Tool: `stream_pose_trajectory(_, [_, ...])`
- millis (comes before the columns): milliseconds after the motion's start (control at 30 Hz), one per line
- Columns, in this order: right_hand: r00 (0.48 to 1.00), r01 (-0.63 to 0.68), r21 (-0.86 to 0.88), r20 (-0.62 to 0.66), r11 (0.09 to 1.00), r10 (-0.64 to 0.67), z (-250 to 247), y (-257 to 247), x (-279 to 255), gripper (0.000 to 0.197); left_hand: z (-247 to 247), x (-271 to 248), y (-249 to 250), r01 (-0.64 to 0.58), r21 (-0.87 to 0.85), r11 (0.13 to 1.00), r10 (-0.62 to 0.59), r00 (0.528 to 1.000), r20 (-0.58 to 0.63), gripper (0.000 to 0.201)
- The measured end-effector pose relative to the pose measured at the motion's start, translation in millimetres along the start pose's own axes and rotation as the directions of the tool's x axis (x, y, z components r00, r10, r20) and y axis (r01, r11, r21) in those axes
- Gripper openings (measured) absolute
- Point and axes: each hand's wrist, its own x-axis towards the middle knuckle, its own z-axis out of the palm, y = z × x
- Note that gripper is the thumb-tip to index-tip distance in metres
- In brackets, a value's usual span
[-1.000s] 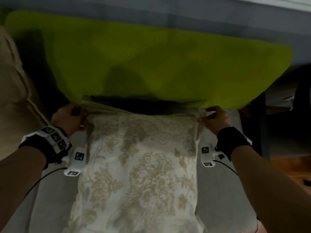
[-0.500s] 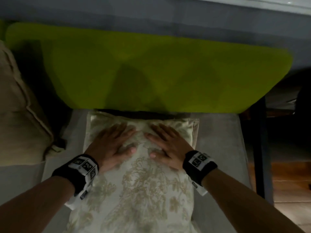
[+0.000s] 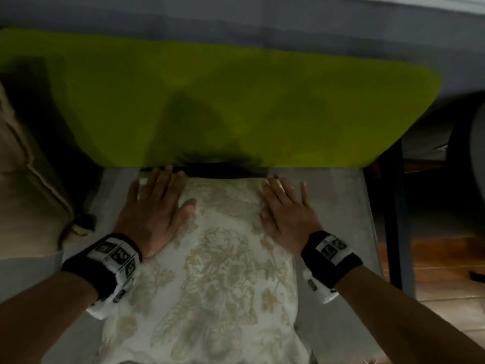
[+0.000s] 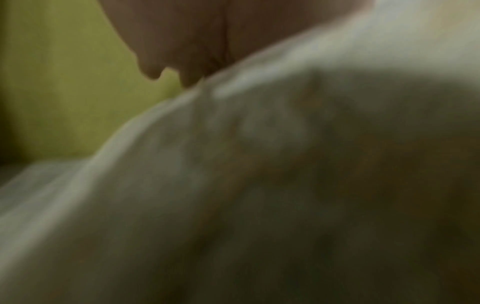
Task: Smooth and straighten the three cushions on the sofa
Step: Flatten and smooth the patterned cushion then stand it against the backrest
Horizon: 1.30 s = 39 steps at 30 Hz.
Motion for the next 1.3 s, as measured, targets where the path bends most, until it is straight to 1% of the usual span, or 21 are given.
stream_pose_trajectory(67, [0.944,0.293,0.051,-0.177,0.955,-0.28,-5,-25,-13,0.062,-7,-14,8,-0.228,-0.046,0.973,0.225,0.973,-0.058,0.067])
stream_pose_trajectory(133, [0.891,0.451,0.071,-0.097,0.89,-0.444,8,-38,-22,0.061,2,-32,10,-0.323,-0.087,0.942,0.325,0.946,0.01,0.064])
stream_pose_trajectory(167, [0.912,0.41,0.098,-0.016,0.907,-0.411,19,-35,-22,0.064,10,-39,7,-0.282,-0.106,0.954,0.29,0.954,0.071,0.065])
stream_pose_trajectory(233, [0.965,0.194,0.184,0.139,0.964,-0.221,36,-21,-16,0.071,29,-47,-1,-0.116,-0.163,0.98,0.14,0.979,0.15,0.066])
stream_pose_trajectory(267, [0.967,0.096,0.228,0.208,0.969,-0.145,42,-13,-12,0.074,39,-46,-5,-0.041,-0.203,0.978,0.076,0.982,0.171,0.066])
stream_pose_trajectory(333, [0.951,0.023,0.269,0.291,0.963,-0.104,49,-1,-7,0.076,51,-39,-11,0.038,-0.225,0.974,0.013,0.975,0.223,0.067])
stream_pose_trajectory(467, [0.913,-0.117,0.18,0.406,0.977,0.035,48,29,-5,0.082,58,-27,-32,0.27,-0.309,0.912,-0.162,0.928,0.334,0.088])
stream_pose_trajectory(533, [0.905,-0.18,0.103,0.407,0.978,0.124,39,44,-8,0.082,52,-27,-47,0.412,-0.416,0.811,-0.275,0.895,0.35,0.101])
stream_pose_trajectory(600, [0.941,-0.219,0.141,0.292,0.966,0.171,31,49,-18,0.071,46,-37,-63,0.482,-0.5,0.719,-0.393,0.876,0.278,0.089])
stream_pose_trajectory(633, [0.951,-0.283,0.262,0.204,0.923,0.234,30,52,-21,0.063,46,-42,-73,0.513,-0.572,0.64,-0.483,0.848,0.219,0.074])
stream_pose_trajectory(667, [0.924,-0.383,0.426,0.175,0.819,0.341,30,55,-26,0.055,43,-46,-78,0.517,-0.613,0.598,-0.542,0.824,0.166,0.064])
stream_pose_trajectory(700, [0.863,-0.494,0.586,0.237,0.643,0.447,29,54,-31,0.049,42,-48,-80,0.506,-0.677,0.534,-0.577,0.804,0.146,0.056])
stream_pose_trajectory(767, [0.726,-0.645,0.738,0.509,0.2,0.463,30,48,-40,0.038,37,-53,-73,0.563,-0.793,0.234,-0.614,0.718,0.329,0.031])
stream_pose_trajectory(800, [0.694,-0.66,0.749,0.579,0.058,0.427,30,44,-43,0.031,38,-54,-72,0.582,-0.803,0.129,-0.59,0.696,0.41,0.022])
stream_pose_trajectory(833, [0.7,-0.648,0.761,0.582,0.024,0.414,26,39,-46,0.023,37,-52,-68,0.571,-0.812,0.121,-0.57,0.709,0.414,0.019])
stream_pose_trajectory(933, [0.751,-0.557,0.819,0.426,0.139,0.505,24,37,-45,0.007,38,-52,-69,0.502,-0.853,0.141,-0.548,0.758,0.355,0.024])
stream_pose_trajectory(1067, [0.769,-0.587,0.646,0.255,0.488,0.587,33,53,-48,0.015,41,-60,-80,0.483,-0.86,0.167,-0.602,0.74,0.298,0.031])
stream_pose_trajectory(1100, [0.767,-0.602,0.595,0.246,0.532,0.593,34,52,-50,0.013,43,-62,-82,0.492,-0.84,0.23,-0.617,0.741,0.264,0.033])
stream_pose_trajectory(1200, [0.816,-0.535,0.447,0.052,0.717,0.576,31,33,-54,0.031,32,-66,-76,0.528,-0.544,0.653,-0.605,0.795,0.045,0.038])
stream_pose_trajectory(1233, [0.854,-0.458,0.429,-0.032,0.779,0.519,25,18,-58,0.044,26,-69,-66,0.462,-0.514,0.723,-0.556,0.83,-0.036,0.046])
stream_pose_trajectory(1300, [0.953,-0.208,0.352,-0.138,0.913,0.271,8,-18,-65,0.061,10,-82,-32,0.221,-0.496,0.84,-0.343,0.924,-0.17,0.06])
